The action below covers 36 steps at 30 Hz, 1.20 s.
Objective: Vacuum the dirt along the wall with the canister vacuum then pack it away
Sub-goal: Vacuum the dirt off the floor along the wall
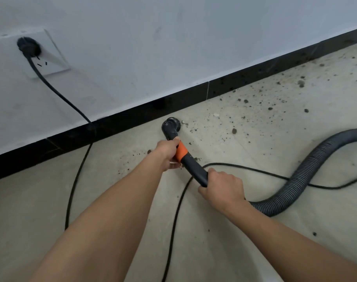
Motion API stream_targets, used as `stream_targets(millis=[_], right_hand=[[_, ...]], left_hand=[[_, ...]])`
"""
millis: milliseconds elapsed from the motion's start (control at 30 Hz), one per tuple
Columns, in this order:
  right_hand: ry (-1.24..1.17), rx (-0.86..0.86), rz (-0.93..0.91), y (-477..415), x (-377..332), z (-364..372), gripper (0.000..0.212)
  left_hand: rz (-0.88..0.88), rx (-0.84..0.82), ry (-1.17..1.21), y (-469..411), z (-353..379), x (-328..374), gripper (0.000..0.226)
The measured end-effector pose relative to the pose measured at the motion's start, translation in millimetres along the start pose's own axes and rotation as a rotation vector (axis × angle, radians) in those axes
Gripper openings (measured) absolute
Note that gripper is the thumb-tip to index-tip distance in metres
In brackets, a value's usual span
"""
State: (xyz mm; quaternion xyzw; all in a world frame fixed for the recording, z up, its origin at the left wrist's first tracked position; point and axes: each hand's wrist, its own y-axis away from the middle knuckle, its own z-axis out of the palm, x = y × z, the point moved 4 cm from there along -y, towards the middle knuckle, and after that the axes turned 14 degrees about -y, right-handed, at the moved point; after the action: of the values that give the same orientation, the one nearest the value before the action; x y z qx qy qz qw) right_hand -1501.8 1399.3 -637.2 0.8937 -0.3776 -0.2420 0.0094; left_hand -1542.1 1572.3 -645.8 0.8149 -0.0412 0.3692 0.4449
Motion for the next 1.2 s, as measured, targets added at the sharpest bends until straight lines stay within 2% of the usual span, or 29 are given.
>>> stream_targets(millis=[400,567,800,1033,1200], right_hand=[[-0.017,0.066,0.166,-14,58,-29,0.027],[-0.048,0.025,0.171,-12,58,-26,0.026],[-0.085,-0.114,0.008,-3,-8,3,0.03],[-0.281,-0.433,-0.106,30,-103,61,0.033],[-0.314,-0.51,-0.209,68,-149,95,0.034]], left_hand=[[0.088,-0.109,-0.087,-12,73,53,0.031],[0.101,-0.094,-0.106,-11,71,48,0.033],[0.024,0.039,-0.047,2,-11,-4,0.035],[-0.079,0.146,-0.025,30,-115,-82,0.035],[-0.134,0.121,-0.019,54,-167,-134,0.032]])
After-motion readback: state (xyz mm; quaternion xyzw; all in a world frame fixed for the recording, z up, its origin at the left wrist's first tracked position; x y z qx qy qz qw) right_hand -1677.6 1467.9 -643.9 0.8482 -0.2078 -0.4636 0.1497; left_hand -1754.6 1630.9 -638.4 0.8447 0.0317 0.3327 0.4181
